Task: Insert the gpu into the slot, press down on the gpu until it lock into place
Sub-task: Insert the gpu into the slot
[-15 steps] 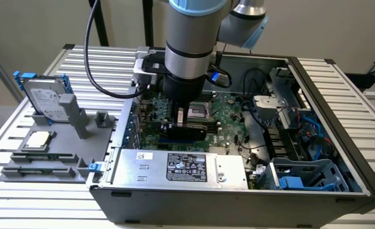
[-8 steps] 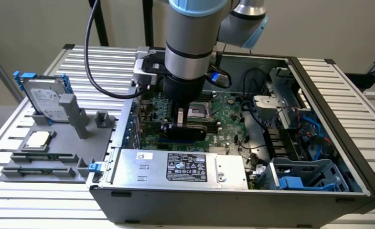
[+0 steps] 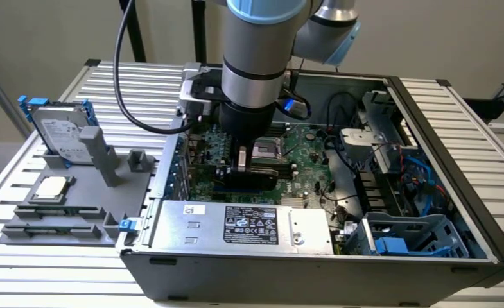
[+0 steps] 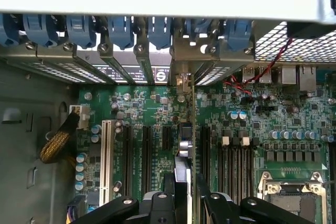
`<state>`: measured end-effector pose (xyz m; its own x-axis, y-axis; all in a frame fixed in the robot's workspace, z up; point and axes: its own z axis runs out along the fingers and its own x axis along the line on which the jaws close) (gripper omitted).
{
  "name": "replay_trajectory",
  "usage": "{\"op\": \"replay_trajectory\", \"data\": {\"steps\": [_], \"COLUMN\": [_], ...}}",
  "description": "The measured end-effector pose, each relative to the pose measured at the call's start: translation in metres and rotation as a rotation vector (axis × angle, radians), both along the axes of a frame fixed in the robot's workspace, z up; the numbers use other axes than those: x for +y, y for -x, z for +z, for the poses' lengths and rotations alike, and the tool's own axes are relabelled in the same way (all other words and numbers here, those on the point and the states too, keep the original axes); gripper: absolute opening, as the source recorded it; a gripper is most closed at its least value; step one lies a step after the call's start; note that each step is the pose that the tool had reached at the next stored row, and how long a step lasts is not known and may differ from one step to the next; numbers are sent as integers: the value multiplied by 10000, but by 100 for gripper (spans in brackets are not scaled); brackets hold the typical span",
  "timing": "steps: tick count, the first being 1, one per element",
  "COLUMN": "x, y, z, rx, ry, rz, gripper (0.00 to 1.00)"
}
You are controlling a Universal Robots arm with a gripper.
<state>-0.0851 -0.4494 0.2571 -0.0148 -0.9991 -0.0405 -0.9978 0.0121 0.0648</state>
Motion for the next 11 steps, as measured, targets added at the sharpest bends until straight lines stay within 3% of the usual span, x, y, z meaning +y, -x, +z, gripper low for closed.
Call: {"op": "replay_trajectory", "data": {"steps": [11], "x": [0], "y": [-12], "z": [-18], "rx": [37], "ry": [0], "rz": [38], "gripper": [26]}}
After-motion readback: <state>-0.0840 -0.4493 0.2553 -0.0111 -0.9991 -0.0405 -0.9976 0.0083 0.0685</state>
